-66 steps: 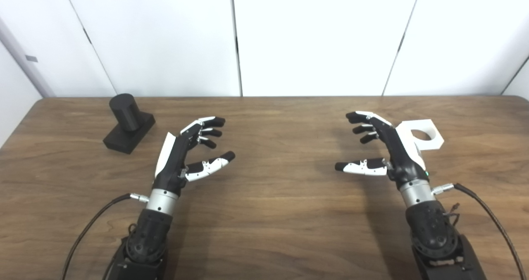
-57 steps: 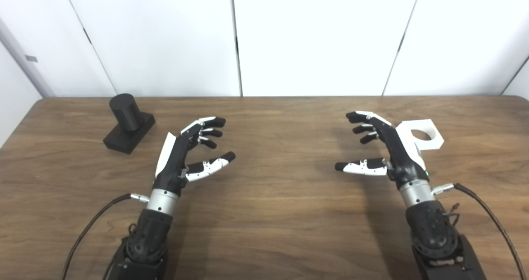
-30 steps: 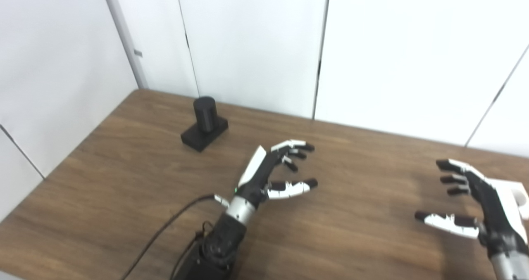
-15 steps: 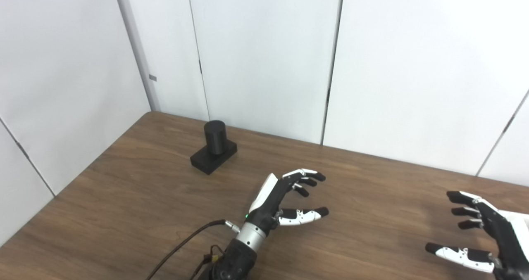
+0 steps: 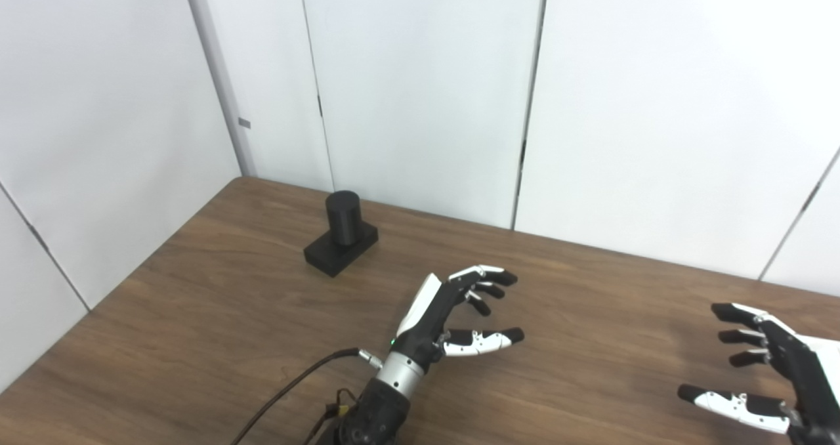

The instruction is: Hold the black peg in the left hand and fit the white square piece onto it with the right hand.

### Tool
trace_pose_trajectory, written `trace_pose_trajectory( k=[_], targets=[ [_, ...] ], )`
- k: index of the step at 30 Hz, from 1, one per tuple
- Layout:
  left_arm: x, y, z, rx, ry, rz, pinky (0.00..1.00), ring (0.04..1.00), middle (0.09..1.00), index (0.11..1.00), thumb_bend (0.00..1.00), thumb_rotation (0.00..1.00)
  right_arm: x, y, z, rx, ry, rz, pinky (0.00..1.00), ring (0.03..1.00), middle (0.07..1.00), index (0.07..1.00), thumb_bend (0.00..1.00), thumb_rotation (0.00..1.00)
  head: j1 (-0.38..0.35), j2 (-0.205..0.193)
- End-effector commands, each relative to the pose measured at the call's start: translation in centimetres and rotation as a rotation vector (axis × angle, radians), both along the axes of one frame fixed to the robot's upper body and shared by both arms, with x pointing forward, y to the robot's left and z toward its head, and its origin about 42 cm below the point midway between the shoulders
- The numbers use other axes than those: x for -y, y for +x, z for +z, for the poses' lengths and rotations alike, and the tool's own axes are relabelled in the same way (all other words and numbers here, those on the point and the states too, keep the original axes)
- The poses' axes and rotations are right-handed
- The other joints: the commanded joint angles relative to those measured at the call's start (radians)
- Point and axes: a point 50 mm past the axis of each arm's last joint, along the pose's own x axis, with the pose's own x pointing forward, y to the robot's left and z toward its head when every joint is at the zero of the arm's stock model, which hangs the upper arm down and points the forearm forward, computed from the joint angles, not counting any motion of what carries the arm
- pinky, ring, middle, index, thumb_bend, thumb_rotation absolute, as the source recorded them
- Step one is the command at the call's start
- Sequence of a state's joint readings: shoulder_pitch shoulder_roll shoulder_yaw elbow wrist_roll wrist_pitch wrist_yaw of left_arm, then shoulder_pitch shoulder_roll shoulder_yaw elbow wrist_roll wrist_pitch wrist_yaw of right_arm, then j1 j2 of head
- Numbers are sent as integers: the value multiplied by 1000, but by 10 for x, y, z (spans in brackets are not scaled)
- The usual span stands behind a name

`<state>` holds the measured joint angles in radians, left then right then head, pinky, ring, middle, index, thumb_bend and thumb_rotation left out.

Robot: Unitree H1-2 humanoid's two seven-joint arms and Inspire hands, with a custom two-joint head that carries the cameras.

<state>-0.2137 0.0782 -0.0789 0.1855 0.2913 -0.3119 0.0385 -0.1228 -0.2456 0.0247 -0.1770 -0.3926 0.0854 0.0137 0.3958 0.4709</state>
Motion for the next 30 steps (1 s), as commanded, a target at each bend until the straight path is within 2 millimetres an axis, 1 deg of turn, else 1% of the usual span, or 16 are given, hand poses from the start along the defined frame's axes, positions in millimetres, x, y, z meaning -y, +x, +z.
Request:
trace_pose_trajectory(
  k=[1,4,7,8,10,13,17,19,21,24,26,30],
  targets=[
    [-5,11,26,80,4,28,524,672,759,724,828,226,-2,3,21,85,-20,2,558,670,729,718,781,0,2,0],
    [-13,11,35,85,32,75,527,678,770,747,820,263,-2,4,21,86,-25,-2,562,662,717,718,780,0,6,1],
    [-22,12,46,86,72,118,577,722,795,773,824,291,-2,4,21,80,-29,-6,557,661,721,724,773,0,12,2],
    [-25,13,50,89,85,129,578,729,802,780,821,301,-2,4,22,79,-31,-5,556,658,719,724,774,0,13,3],
    [-31,15,56,99,106,145,574,734,807,781,823,299,-2,3,22,83,-31,-1,550,656,718,724,773,0,16,3],
    [-40,18,64,119,129,158,535,714,801,769,825,295,-1,4,22,92,-26,8,541,651,715,723,772,0,20,5],
    [-50,22,72,125,136,185,523,707,793,759,817,253,0,3,23,93,-25,6,541,646,712,719,780,0,26,3],
    [-59,23,77,122,144,208,532,712,794,757,816,251,0,3,24,93,-25,4,538,643,713,719,783,0,30,3],
    [-67,24,82,126,157,233,551,722,794,758,816,253,0,3,25,92,-27,4,536,641,712,719,783,0,32,3],
    [-79,25,91,132,183,300,606,725,778,747,833,263,0,3,26,90,-30,2,541,640,711,718,778,0,35,2],
    [-86,24,96,142,182,335,658,755,788,753,818,240,0,3,26,87,-31,1,536,637,710,717,778,0,36,2],
    [-99,25,105,154,196,412,689,786,799,760,788,213,0,2,28,79,-27,-4,533,637,712,717,779,0,41,3]
  ],
)
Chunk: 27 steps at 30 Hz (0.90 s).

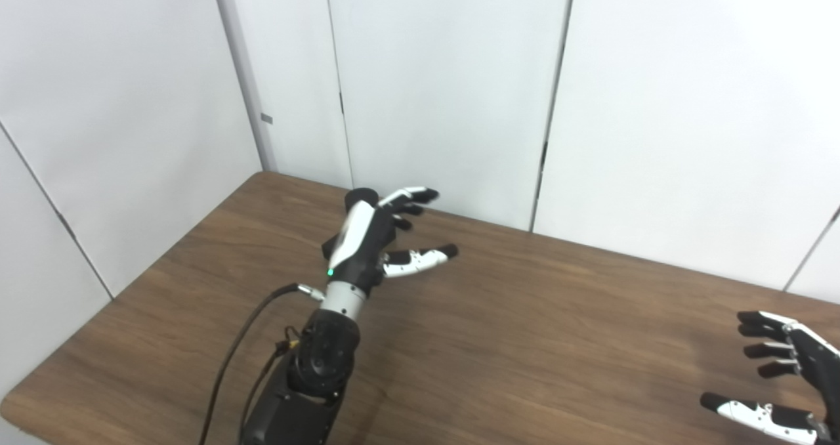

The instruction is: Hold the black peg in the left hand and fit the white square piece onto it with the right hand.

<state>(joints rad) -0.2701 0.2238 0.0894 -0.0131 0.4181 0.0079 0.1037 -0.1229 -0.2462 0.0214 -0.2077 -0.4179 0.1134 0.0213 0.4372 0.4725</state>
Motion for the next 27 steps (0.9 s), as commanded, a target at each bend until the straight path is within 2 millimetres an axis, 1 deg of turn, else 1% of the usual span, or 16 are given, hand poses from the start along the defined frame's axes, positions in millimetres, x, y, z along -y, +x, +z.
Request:
trace_pose_trajectory(
  k=[1,5,9,11,14,18,20,22,24,26,27],
  targets=[
    [-8,11,36,121,32,45,695,784,798,759,795,230,0,4,21,73,-6,12,530,638,714,718,773,0,-1,1],
    [-20,13,42,152,37,98,707,794,806,765,808,275,0,4,21,72,-11,21,538,640,718,719,769,0,2,3],
    [-31,15,48,184,84,152,707,806,819,769,817,283,-1,3,21,76,-9,29,539,640,714,716,771,0,4,5],
    [-36,16,49,205,124,175,699,809,817,763,812,281,-2,3,22,75,-11,31,536,642,716,717,767,0,4,5],
    [-45,17,52,201,176,232,713,817,826,750,805,266,-3,2,23,74,-17,31,539,643,717,718,773,0,4,5],
    [-50,15,57,187,215,310,692,839,849,753,811,242,-4,1,24,69,-17,29,539,643,719,721,772,0,5,9],
    [-53,17,59,175,248,348,693,860,865,753,821,248,-4,1,25,69,-18,29,535,638,716,719,774,0,8,10],
    [-53,18,59,164,280,402,736,900,882,758,842,265,-5,0,25,69,-18,32,534,640,716,717,776,0,8,10],
    [-51,20,58,158,323,456,832,971,914,792,877,281,-5,-1,25,68,-15,36,533,643,720,717,772,0,8,10],
    [-49,21,57,150,344,492,889,994,952,833,899,311,-6,-1,25,66,-17,37,534,645,723,720,766,0,8,10],
    [-49,22,56,141,352,506,900,997,959,841,903,317,-6,-1,25,65,-19,36,534,645,723,721,766,0,8,9]
  ],
)
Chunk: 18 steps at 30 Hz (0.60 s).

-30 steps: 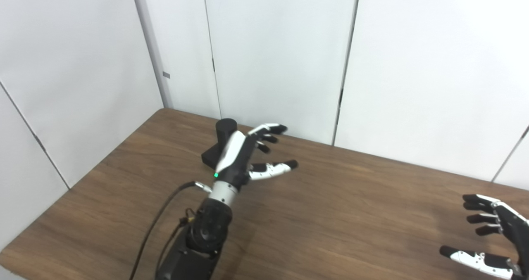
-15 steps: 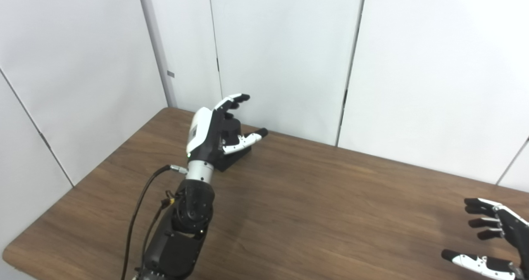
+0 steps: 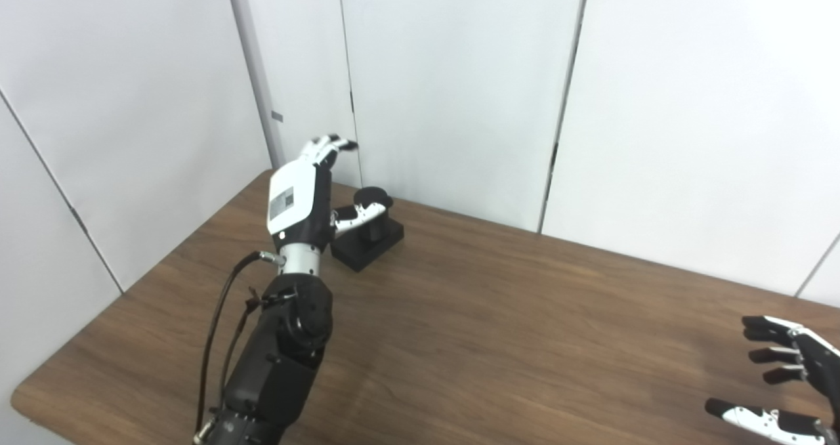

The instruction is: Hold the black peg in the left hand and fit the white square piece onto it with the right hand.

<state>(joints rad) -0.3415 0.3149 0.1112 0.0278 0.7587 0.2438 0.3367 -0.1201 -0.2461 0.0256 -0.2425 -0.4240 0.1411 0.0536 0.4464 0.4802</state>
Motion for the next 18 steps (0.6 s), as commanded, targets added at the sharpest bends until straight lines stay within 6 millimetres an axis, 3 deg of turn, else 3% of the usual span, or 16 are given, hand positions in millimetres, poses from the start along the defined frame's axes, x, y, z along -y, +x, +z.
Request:
trace_pose_trajectory(
  k=[1,8,18],
  targets=[
    [-1,10,26,76,58,40,923,999,971,853,912,337,-3,2,20,75,-12,17,536,644,723,720,768,0,-1,1],
    [-4,17,21,-65,78,65,997,1000,999,881,974,433,-4,2,21,72,-13,19,528,640,723,720,764,0,0,-2],
    [-2,28,4,-258,136,83,951,1000,1000,903,1000,549,-5,0,24,66,-10,16,537,645,724,722,762,0,1,3]
  ],
)
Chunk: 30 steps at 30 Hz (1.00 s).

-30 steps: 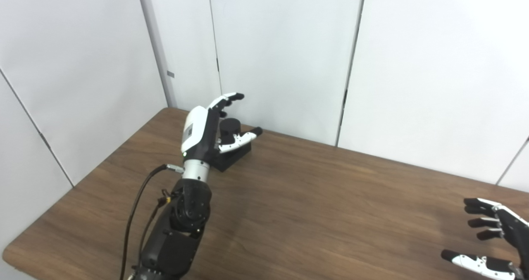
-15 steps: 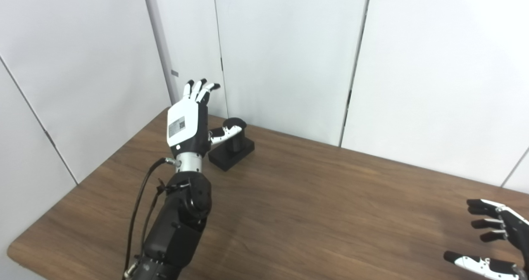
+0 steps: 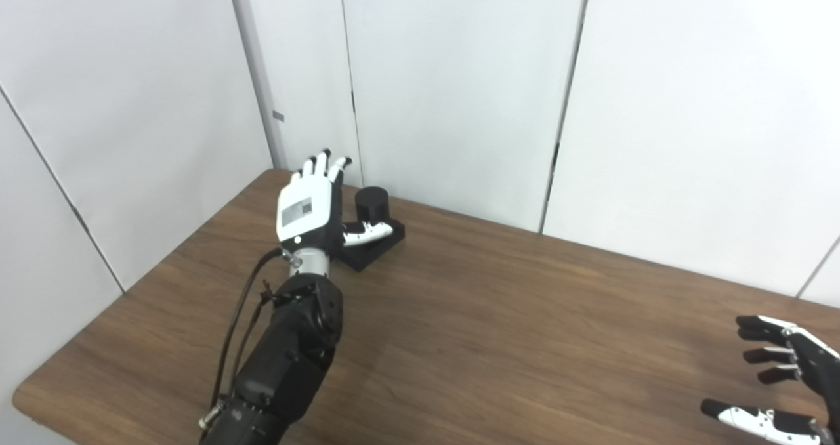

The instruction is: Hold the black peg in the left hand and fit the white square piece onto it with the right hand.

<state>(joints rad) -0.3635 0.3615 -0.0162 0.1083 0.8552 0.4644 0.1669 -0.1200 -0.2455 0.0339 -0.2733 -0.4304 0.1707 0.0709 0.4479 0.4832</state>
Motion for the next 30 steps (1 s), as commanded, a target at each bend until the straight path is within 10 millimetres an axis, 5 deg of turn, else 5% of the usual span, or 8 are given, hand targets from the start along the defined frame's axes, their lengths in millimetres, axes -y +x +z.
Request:
trace_pose_trajectory(
  k=[1,16,30],
  targets=[
    [-6,13,30,63,57,11,948,1000,1000,900,1000,550,-2,2,19,72,-4,8,537,646,725,723,763,0,0,0],
    [-21,31,18,-46,89,67,900,1000,1000,919,1000,647,-2,1,21,72,-4,9,523,637,721,716,757,0,-4,11],
    [-30,35,12,-84,93,104,909,1000,1000,923,1000,629,-2,-2,24,68,-4,15,520,632,724,708,757,0,-6,25]
  ],
)
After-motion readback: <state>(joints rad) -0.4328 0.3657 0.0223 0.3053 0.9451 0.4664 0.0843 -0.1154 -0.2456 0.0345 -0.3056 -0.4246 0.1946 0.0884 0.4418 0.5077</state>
